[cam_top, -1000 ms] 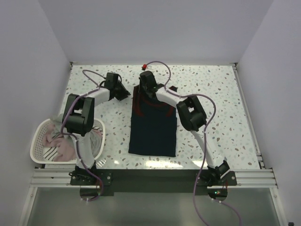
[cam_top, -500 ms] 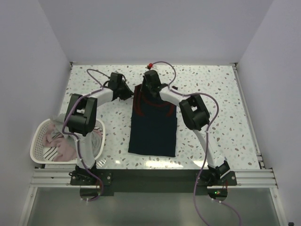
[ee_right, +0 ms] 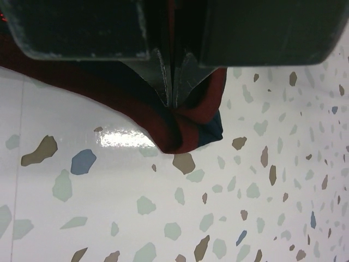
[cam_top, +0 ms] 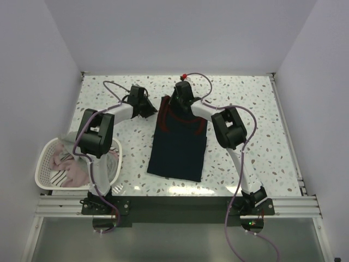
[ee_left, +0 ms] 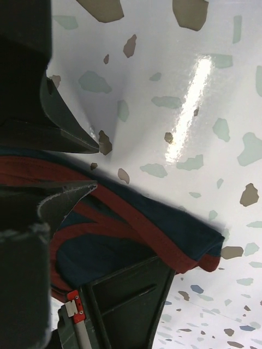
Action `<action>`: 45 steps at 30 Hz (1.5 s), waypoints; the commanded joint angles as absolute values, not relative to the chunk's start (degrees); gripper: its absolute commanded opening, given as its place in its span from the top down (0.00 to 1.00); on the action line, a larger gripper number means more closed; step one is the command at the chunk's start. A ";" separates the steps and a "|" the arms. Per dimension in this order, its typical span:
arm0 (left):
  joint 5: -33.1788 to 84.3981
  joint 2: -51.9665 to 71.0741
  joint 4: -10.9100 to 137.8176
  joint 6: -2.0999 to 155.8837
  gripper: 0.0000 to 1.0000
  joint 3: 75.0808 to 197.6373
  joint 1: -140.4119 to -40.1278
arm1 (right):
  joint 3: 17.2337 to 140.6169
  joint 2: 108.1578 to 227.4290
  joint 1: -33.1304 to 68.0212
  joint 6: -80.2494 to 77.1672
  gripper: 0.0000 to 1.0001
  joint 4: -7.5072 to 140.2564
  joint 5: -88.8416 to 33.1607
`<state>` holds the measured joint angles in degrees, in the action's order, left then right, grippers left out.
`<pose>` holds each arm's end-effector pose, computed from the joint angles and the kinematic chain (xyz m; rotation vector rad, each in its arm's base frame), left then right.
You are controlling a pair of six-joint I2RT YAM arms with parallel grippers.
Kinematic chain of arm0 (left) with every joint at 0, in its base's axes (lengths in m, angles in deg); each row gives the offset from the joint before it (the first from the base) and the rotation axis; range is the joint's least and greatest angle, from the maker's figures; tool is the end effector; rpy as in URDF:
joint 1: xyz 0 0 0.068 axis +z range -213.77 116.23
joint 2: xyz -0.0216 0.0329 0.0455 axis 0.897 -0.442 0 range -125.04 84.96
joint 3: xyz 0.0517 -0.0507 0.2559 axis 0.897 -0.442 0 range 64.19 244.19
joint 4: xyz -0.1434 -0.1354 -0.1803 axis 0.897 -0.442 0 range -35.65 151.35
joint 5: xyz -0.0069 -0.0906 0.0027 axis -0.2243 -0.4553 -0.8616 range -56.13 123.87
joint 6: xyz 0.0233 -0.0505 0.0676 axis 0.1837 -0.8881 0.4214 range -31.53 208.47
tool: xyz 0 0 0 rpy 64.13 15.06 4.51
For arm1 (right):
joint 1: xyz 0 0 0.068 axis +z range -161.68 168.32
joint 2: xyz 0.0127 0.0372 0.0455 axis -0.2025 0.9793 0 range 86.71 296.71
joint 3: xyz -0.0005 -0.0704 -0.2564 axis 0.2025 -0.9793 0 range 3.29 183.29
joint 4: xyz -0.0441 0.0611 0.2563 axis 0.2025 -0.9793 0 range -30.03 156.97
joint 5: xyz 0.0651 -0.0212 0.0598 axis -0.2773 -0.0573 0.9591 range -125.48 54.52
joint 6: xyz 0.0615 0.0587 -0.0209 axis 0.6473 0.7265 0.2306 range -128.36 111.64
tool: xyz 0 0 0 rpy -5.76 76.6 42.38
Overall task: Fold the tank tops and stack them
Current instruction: Fold the tank top
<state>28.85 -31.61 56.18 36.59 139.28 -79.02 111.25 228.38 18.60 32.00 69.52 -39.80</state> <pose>0.4484 -0.1292 0.1118 -0.7392 2.3709 -0.6365 0.5153 0.2939 0.1050 0.2378 2.1697 0.6443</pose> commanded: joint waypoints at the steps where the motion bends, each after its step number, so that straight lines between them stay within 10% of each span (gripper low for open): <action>1: 30.09 -30.35 59.67 37.32 0.68 139.42 -80.03 | 108.94 225.49 17.67 34.79 1.00 71.80 -39.26; 16: 32.20 -33.95 58.02 40.57 0.70 141.97 -85.21 | 105.86 227.16 13.54 43.93 0.99 76.81 -30.66; 29: 38.35 -34.75 52.47 40.57 0.70 143.99 -87.50 | 106.04 223.57 10.64 48.25 0.68 76.20 -27.04; 45: 38.70 -34.22 52.39 41.19 0.70 144.35 -87.68 | 112.70 225.83 13.71 50.79 0.91 81.39 -21.60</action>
<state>37.16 -34.08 54.67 39.81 142.86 -87.47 106.60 225.01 11.83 49.73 79.37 -25.33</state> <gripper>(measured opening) 0.298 0.094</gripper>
